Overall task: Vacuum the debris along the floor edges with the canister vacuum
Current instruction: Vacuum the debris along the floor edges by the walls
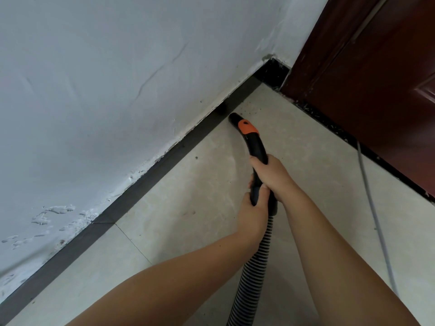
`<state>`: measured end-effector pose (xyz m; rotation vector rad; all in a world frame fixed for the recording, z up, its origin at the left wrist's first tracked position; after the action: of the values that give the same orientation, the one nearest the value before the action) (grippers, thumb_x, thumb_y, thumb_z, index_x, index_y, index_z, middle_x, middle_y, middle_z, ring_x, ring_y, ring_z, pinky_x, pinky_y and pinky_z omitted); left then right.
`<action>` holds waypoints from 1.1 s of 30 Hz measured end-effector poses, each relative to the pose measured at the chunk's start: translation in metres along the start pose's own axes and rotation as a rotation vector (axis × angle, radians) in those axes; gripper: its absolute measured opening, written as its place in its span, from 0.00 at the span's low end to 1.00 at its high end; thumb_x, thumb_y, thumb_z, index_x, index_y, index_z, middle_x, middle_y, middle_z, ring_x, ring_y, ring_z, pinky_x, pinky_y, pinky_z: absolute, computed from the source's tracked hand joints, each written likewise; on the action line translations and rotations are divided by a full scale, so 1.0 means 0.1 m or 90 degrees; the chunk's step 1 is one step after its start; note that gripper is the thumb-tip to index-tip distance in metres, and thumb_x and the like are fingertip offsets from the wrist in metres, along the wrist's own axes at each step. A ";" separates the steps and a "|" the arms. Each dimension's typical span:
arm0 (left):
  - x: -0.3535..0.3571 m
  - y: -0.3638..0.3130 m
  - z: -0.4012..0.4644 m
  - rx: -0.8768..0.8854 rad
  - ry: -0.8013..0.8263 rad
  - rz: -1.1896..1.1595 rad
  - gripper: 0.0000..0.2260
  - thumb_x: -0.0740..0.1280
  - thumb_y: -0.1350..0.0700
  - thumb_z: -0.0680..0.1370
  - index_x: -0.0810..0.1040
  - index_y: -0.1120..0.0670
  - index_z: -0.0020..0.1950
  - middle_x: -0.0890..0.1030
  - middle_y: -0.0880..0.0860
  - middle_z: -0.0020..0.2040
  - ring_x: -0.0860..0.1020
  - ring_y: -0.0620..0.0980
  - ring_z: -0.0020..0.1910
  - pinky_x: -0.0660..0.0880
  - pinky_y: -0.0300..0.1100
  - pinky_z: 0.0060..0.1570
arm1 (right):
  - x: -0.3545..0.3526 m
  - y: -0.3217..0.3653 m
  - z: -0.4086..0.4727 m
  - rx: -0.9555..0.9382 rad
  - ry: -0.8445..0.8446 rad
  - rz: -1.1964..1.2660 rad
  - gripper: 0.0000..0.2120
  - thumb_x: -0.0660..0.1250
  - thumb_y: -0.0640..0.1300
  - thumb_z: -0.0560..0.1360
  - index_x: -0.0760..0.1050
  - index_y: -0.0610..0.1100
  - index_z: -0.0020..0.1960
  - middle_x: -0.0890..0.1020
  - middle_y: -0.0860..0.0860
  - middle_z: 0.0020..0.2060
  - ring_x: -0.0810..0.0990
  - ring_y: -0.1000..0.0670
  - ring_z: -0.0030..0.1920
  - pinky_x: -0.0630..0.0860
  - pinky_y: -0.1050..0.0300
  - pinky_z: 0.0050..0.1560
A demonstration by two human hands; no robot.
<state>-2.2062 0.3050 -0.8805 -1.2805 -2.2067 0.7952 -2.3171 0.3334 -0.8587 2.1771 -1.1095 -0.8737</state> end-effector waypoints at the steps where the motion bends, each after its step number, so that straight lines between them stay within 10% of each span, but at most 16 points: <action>1: -0.03 -0.01 0.02 0.002 -0.003 0.000 0.21 0.59 0.37 0.78 0.73 0.49 0.64 0.82 0.49 0.54 0.81 0.47 0.52 0.77 0.48 0.58 | 0.02 0.01 0.02 -0.003 0.003 0.003 0.07 0.62 0.46 0.77 0.71 0.42 0.49 0.77 0.45 0.31 0.78 0.46 0.30 0.78 0.53 0.37; 24: 0.41 -0.20 0.27 -0.020 0.091 0.064 0.24 0.60 0.35 0.77 0.75 0.53 0.62 0.82 0.53 0.52 0.81 0.51 0.47 0.78 0.44 0.47 | -0.55 -0.04 0.26 0.023 -0.103 0.078 0.07 0.61 0.46 0.79 0.70 0.41 0.49 0.77 0.45 0.30 0.77 0.48 0.26 0.75 0.62 0.24; 33: 0.22 -0.29 0.47 -0.004 0.044 0.024 0.24 0.60 0.36 0.77 0.74 0.50 0.65 0.82 0.53 0.54 0.81 0.52 0.50 0.79 0.51 0.55 | -0.30 0.18 0.46 0.005 -0.055 0.049 0.07 0.62 0.47 0.77 0.71 0.44 0.45 0.77 0.45 0.34 0.79 0.43 0.35 0.81 0.47 0.44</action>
<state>-2.2643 0.3012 -0.8921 -1.3370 -2.1382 0.7465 -2.3740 0.3419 -0.8670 2.1052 -1.2324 -0.9377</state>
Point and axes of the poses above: each hand's wrist, its own z-axis towards the middle knuckle, its own x-axis out of the palm, y = z × x, the point moved 10 cm from there along z, towards the middle knuckle
